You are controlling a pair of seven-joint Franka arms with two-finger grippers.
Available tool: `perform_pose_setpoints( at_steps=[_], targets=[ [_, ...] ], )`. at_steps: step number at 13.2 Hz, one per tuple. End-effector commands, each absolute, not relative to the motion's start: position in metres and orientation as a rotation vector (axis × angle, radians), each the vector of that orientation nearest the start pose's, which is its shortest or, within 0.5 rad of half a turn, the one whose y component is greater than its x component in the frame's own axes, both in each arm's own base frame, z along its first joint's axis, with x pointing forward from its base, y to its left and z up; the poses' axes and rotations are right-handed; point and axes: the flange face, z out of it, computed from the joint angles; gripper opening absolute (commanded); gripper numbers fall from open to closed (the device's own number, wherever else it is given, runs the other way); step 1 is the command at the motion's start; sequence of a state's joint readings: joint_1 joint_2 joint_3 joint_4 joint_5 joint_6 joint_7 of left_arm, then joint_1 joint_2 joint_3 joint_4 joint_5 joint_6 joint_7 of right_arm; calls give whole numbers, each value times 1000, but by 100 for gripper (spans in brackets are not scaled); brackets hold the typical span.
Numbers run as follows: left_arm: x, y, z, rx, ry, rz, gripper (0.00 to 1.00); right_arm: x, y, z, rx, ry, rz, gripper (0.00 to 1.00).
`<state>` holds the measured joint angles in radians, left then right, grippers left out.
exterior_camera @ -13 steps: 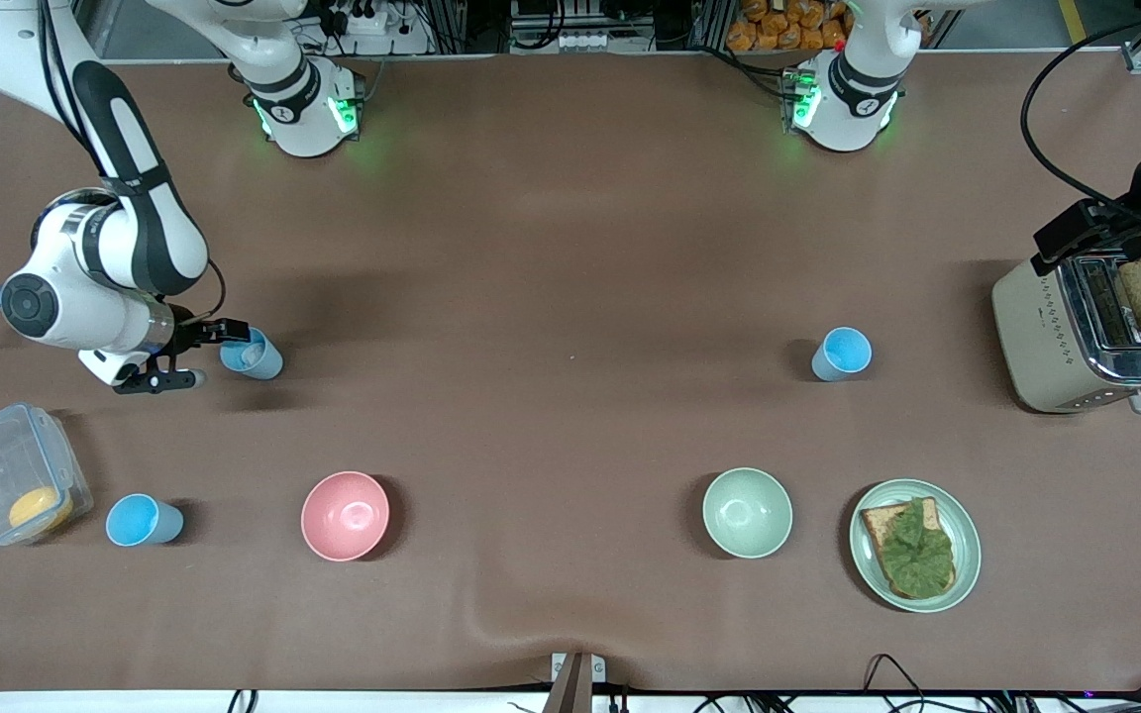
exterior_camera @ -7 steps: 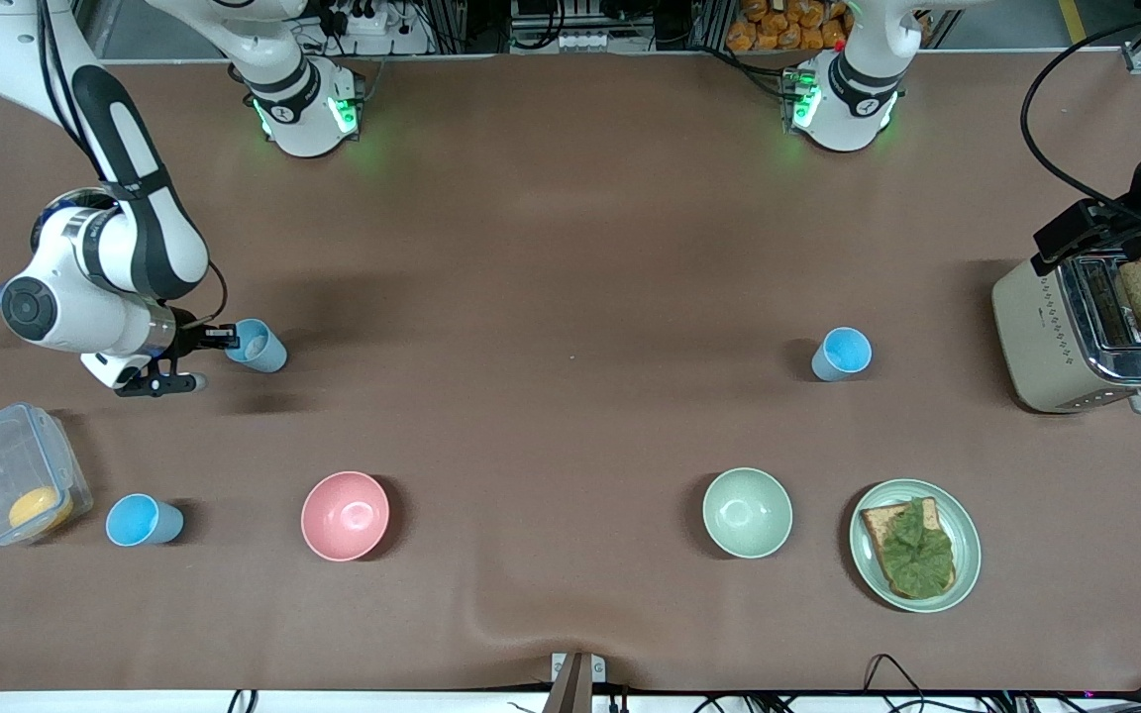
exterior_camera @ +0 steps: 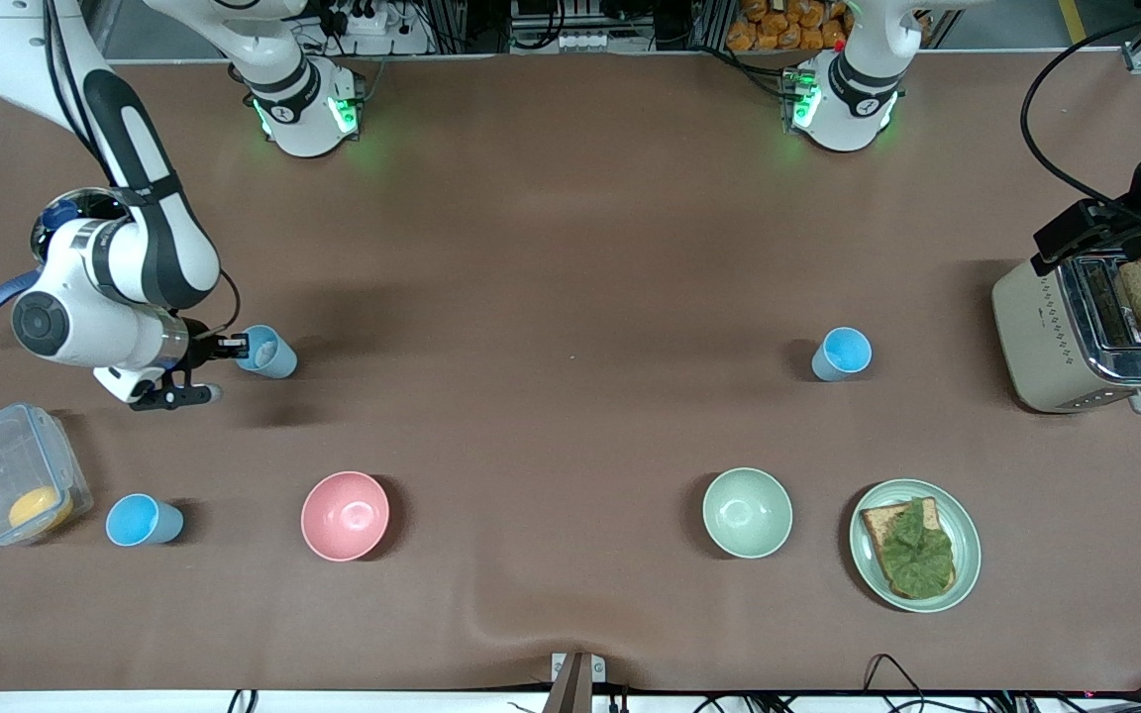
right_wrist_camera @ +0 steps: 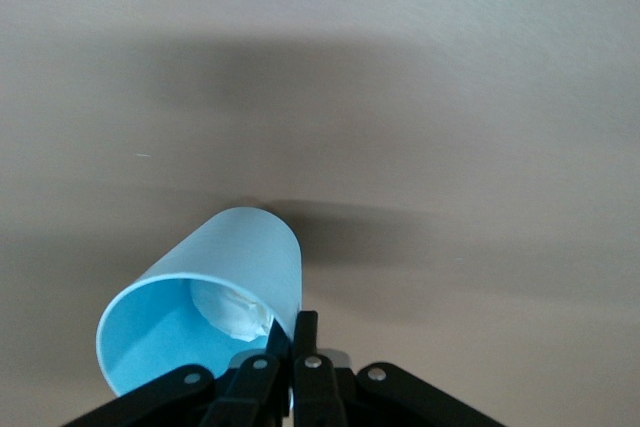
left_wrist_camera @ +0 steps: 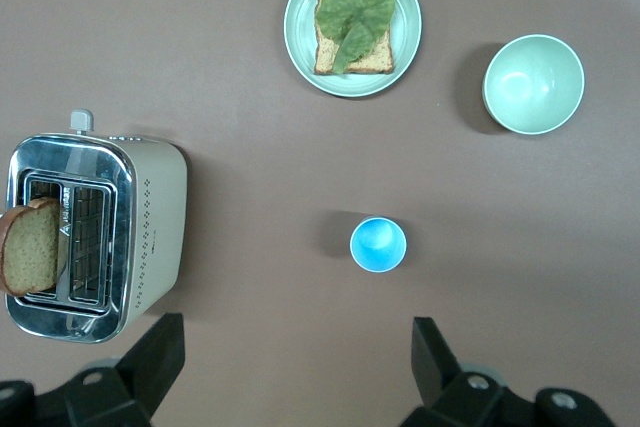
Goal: Stack blue cups with both arms
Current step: 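Close the right gripper on the blue cup, then carry the blue cup with the right gripper to the table middle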
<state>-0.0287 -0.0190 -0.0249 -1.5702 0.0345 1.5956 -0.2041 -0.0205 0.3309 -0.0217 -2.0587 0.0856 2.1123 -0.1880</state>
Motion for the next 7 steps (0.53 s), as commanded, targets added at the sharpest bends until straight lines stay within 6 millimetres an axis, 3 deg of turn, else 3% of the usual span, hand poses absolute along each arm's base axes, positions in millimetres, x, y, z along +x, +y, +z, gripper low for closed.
perform_pose_setpoints(
  at_steps=[1,2,3,7],
  targets=[
    [550,-26,641,-3125,-250,-64,100,590,46,301,-3041,-48,432,0],
    [550,-26,641,-3125,-250,-64,100,597,79,318,-3056,-3,436,0],
    [550,-26,641,-3125,-250,-64,100,597,126,326,-3054,50,430,0],
    [550,-26,641,-3125,-250,-64,100,583,303,314,-3030,291,417,0]
  ],
)
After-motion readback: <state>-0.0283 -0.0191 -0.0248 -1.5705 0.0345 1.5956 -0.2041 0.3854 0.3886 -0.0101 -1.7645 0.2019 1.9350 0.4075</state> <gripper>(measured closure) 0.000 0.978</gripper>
